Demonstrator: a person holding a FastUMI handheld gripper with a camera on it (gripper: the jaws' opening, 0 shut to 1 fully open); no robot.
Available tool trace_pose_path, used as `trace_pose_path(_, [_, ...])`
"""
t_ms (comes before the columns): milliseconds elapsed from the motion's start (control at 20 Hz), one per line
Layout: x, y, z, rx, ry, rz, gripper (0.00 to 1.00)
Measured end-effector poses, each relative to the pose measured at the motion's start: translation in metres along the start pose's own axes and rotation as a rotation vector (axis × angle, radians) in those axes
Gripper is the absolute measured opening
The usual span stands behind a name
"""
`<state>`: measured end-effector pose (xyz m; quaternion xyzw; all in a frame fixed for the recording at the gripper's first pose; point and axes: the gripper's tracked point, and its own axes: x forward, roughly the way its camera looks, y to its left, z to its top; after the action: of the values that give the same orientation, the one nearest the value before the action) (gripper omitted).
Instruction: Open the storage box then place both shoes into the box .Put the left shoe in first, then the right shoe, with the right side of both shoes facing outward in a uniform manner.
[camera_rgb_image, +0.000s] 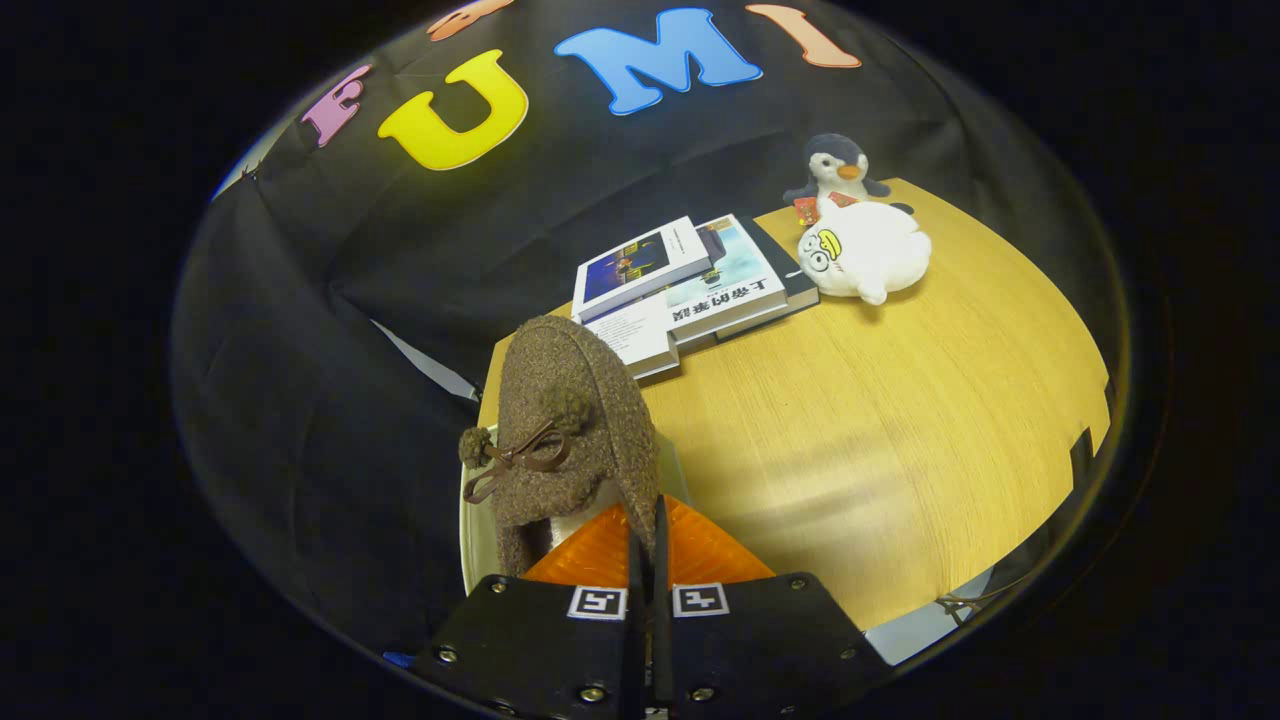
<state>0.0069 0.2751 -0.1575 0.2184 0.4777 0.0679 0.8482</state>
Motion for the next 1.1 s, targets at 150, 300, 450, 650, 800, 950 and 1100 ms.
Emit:
trace_pose_path(150, [0.009, 0.018, -0.008, -0.010, -0.006, 0.008, 0.03])
trace_pose_path(300, [0.014, 0.031, -0.010, -0.018, -0.021, 0.004, 0.03])
trace_pose_path(450, [0.018, 0.041, -0.020, -0.017, -0.010, 0.012, 0.03])
trace_pose_path(650, [0.029, 0.038, -0.033, -0.028, 0.011, -0.020, 0.03])
trace_pose_path(800, [0.030, 0.036, -0.035, -0.030, -0.014, -0.026, 0.19])
trace_pose_path(950, [0.019, 0.033, -0.021, -0.087, -0.089, -0.034, 0.98])
trace_pose_path(1100, [0.001, 0.023, -0.006, -0.183, -0.158, -0.039, 0.98])
